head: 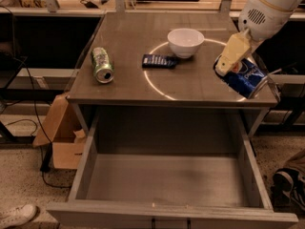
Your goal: Place pepsi can into top drawer
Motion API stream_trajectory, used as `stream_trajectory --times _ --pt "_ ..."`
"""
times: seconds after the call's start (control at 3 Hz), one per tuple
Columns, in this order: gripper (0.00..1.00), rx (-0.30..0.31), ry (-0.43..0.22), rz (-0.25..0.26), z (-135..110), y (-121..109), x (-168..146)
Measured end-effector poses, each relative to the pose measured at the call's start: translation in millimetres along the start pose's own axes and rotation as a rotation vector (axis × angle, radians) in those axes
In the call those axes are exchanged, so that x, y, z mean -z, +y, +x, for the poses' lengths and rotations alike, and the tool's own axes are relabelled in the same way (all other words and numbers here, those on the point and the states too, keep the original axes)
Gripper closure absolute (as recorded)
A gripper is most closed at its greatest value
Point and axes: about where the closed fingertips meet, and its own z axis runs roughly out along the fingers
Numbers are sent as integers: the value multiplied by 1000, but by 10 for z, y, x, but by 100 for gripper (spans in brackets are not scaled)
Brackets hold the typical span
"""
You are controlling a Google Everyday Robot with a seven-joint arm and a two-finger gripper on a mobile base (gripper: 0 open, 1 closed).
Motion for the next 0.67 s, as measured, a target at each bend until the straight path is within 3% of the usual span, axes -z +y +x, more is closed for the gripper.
stream_trajectory --times 0.67 --pt "100 -27 -28 49 -92 -47 -60"
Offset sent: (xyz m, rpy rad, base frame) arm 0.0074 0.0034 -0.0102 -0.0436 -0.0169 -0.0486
